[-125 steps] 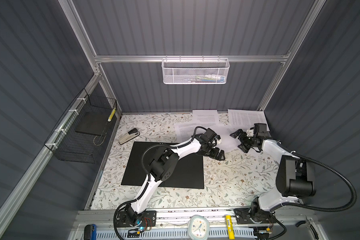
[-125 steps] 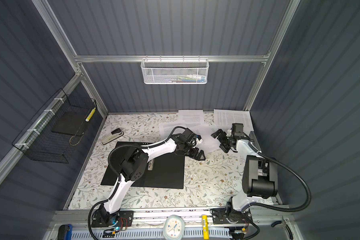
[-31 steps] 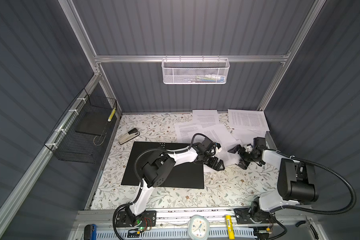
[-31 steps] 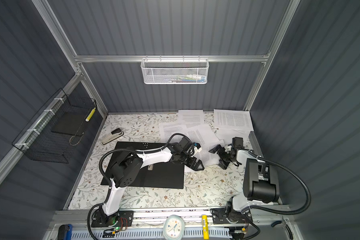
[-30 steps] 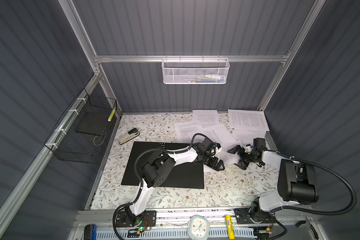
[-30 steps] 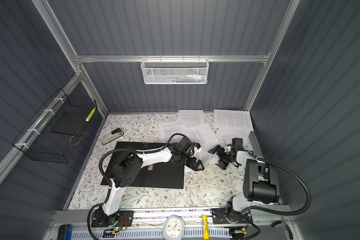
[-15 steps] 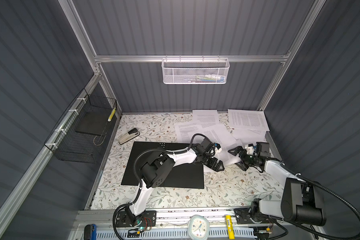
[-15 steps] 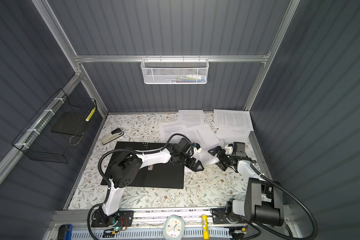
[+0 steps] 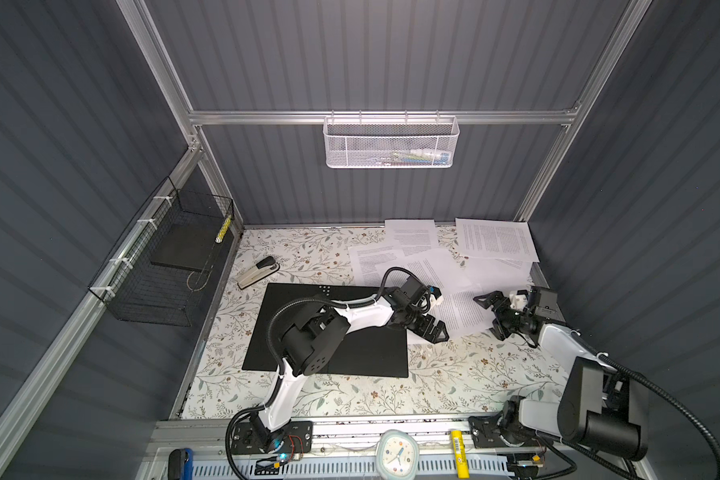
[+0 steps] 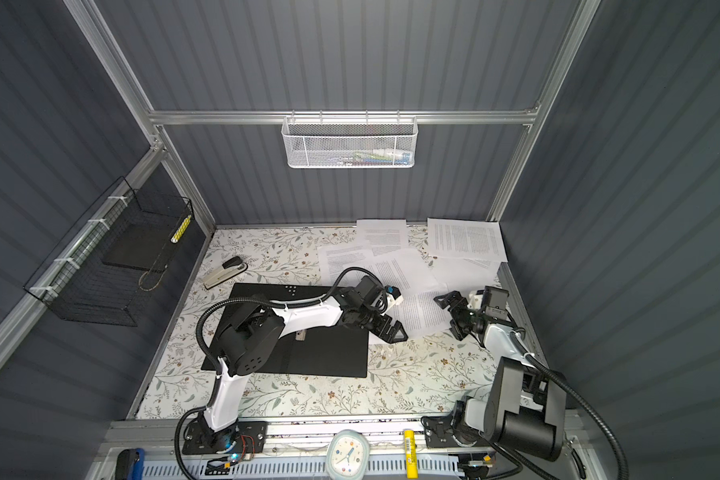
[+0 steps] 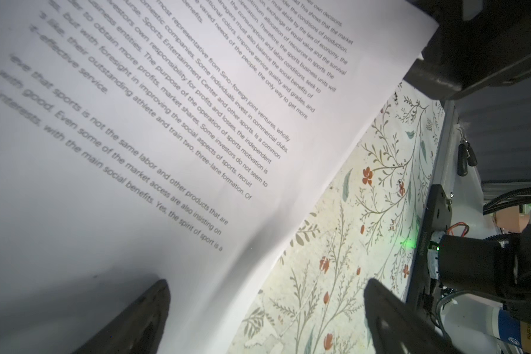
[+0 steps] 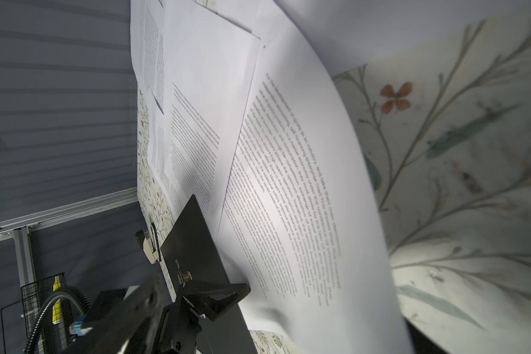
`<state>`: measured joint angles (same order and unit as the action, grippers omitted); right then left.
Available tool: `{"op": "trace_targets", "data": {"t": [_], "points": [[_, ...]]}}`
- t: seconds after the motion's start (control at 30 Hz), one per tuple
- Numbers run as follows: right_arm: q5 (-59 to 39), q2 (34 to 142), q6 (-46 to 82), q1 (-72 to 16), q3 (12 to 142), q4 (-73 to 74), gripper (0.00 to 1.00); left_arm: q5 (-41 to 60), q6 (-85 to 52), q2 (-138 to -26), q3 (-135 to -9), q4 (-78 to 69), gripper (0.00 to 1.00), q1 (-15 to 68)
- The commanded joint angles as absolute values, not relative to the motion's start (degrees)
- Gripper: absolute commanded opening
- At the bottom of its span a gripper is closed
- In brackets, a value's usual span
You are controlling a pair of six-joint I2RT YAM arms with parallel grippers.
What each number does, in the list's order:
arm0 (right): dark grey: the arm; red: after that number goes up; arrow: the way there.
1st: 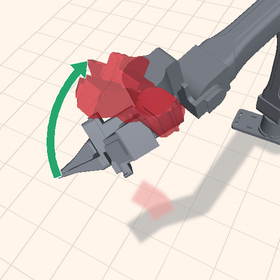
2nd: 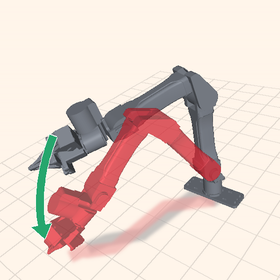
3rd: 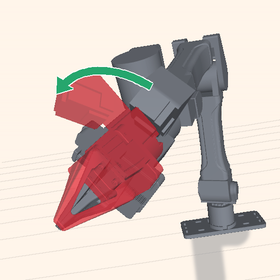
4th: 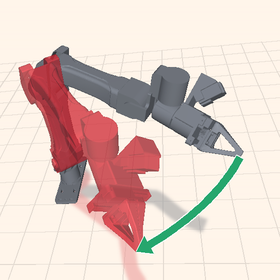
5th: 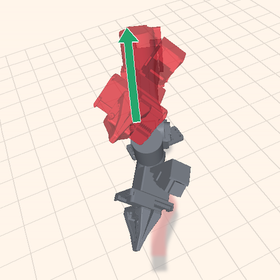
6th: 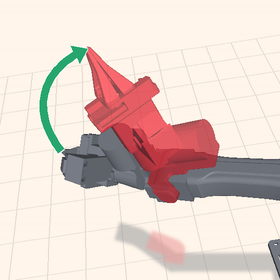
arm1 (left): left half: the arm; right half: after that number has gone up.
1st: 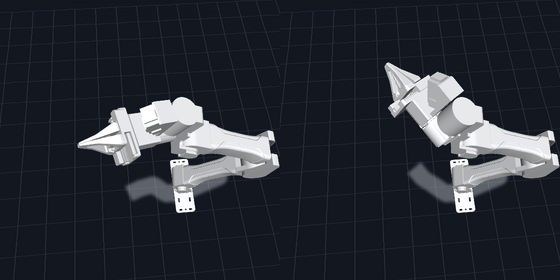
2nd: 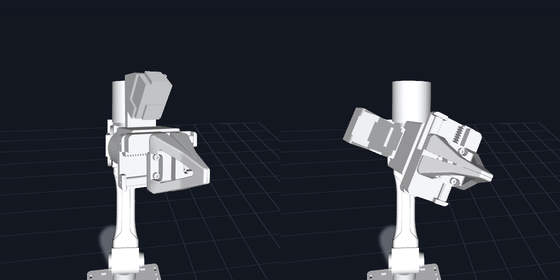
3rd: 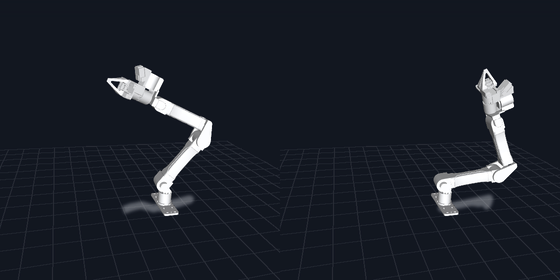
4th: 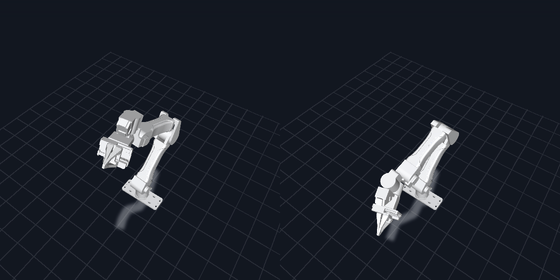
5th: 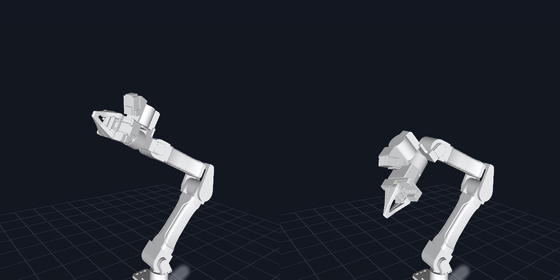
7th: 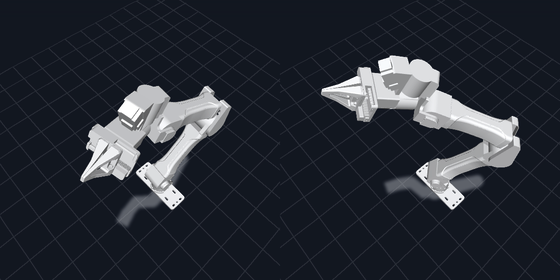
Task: Put the files into the folder
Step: 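Lift the white sheets with the right gripper while left gripper draws back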
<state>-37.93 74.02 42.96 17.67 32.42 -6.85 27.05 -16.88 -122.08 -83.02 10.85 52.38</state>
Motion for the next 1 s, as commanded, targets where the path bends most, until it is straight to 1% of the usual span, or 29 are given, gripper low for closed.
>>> {"op": "trace_targets", "data": {"t": [0.0, 0.13, 0.3, 0.37, 0.47, 0.53, 0.6, 0.77, 0.87, 0.97], "points": [[-39.35, 75.55, 42.25, 18.68, 32.24, -7.50, 0.87, 21.80, -17.40, -127.35, -79.77, 21.26, 1.00, 50.86], [-38.91, 75.43, 43.07, 18.82, 30.76, -5.80, 0.83, 22.13, -17.67, -127.12, -79.50, 21.02, 1.00, 50.89], [-37.16, 74.55, 43.07, 19.84, 30.39, -7.45, 0.67, 22.42, -17.84, -127.09, -79.80, 21.09, 1.00, 50.79], [-35.78, 73.61, 42.28, 20.28, 30.22, -8.65, 0.62, 22.95, -18.19, -127.00, -79.89, 20.83, 1.00, 50.62], [-35.73, 73.19, 41.48, 21.14, 29.86, -9.40, 0.49, 23.15, -18.26, -126.92, -80.44, 21.17, 1.00, 50.45], [-36.26, 74.26, 40.81, 21.14, 29.97, -9.48, 0.40, 24.15, -18.54, -127.00, -80.50, 21.01, 1.00, 50.23], [-37.33, 75.85, 41.02, 21.22, 29.82, -8.51, 0.25, 24.64, -18.85, -126.98, -80.51, 20.99, 1.00, 50.06], [-39.11, 75.23, 42.70, 21.26, 28.26, -5.29, 0.00, 26.12, -20.16, -125.59, -83.67, 21.29, 1.00, 49.83], [-39.46, 72.02, 43.59, 21.23, 28.64, -7.11, 0.00, 27.13, -22.22, -123.03, -86.35, 21.17, 1.00, 49.79], [-37.31, 65.18, 46.08, 21.23, 29.98, -12.85, 0.00, 27.90, -26.11, -118.39, -87.44, 17.49, 1.00, 49.80]]}}
